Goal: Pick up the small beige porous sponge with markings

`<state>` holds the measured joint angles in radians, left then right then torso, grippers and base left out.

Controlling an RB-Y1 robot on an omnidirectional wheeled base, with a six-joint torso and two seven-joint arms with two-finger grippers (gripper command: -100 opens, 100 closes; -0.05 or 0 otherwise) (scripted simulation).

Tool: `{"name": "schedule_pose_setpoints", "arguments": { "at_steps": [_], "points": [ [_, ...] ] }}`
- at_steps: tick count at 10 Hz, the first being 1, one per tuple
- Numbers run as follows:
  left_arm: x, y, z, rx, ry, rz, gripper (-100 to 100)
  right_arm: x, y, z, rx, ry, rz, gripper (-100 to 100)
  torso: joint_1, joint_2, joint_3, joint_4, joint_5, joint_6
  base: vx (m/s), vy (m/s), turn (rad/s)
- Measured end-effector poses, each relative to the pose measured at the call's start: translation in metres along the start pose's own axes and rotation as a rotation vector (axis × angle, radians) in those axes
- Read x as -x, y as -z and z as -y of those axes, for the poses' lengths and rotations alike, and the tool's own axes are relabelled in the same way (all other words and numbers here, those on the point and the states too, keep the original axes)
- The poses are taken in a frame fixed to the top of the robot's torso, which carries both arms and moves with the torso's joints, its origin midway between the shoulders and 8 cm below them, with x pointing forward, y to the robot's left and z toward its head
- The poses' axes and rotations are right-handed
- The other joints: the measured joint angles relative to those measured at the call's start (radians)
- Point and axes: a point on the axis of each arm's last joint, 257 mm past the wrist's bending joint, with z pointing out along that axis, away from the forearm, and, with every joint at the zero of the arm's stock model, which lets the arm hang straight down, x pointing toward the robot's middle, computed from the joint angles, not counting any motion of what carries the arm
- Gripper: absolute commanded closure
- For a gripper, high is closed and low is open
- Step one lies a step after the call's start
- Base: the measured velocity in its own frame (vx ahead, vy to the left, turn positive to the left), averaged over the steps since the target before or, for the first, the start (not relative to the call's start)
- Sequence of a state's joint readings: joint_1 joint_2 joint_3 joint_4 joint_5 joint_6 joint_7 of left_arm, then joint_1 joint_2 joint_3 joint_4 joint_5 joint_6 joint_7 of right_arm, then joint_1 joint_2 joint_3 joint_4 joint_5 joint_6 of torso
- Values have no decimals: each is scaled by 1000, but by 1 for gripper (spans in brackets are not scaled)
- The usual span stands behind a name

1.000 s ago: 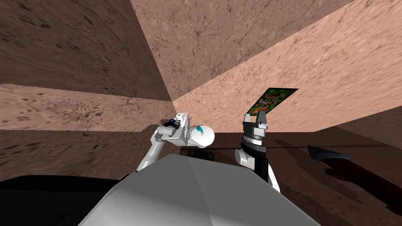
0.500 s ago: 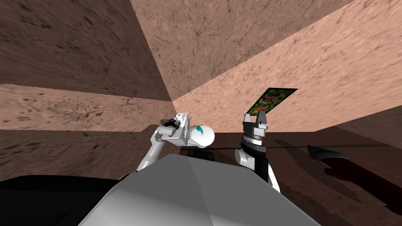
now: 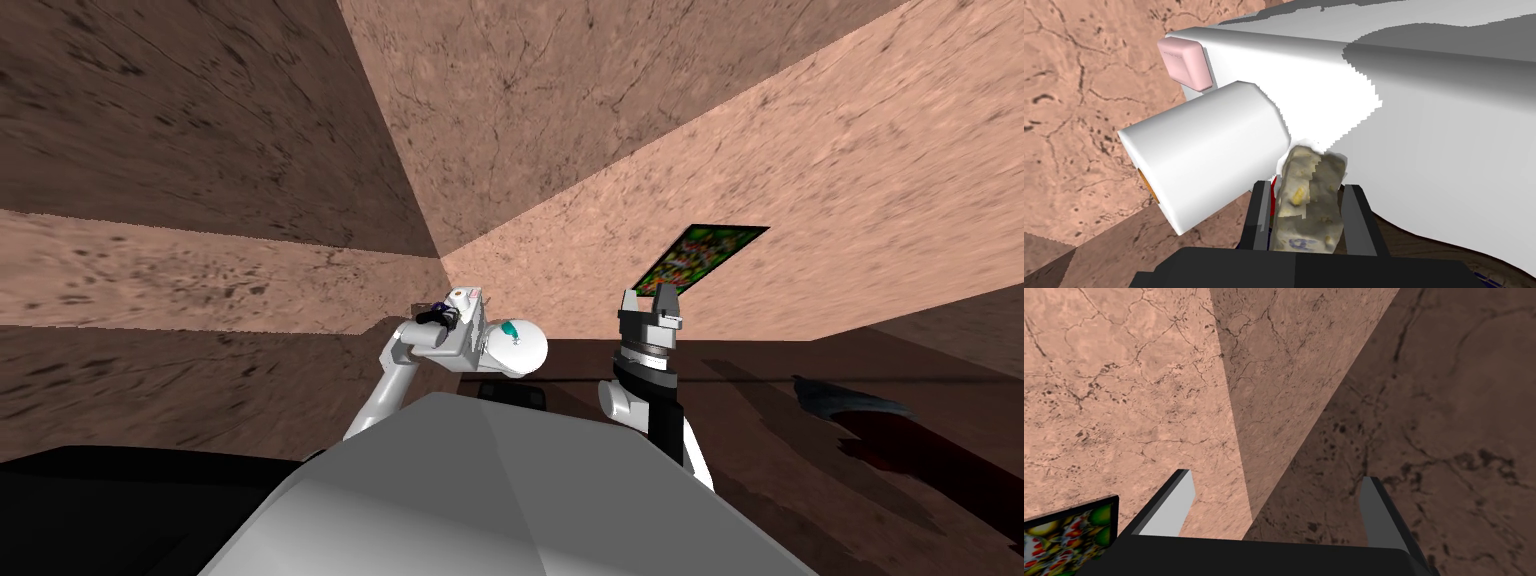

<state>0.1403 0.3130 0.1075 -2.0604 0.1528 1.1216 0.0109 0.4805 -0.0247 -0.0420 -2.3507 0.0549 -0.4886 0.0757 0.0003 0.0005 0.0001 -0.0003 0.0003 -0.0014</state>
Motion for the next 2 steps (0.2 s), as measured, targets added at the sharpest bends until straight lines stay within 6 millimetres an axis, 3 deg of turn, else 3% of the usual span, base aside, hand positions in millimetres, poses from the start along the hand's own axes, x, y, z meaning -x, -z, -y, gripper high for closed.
{"name": "schedule_pose_setpoints", "arguments": {
  "at_steps": [1,2],
  "points": [
    [-2,4,-1,0,-2,-3,100,0,0,0,0,0,0,0,0,0,0,0,0,0,0,0,0],
    [-2,5,-1,1,-2,-4,0,0,0,0,0,0,0,0,0,0,0,0,0,0,0,0,0]
  ]
}}
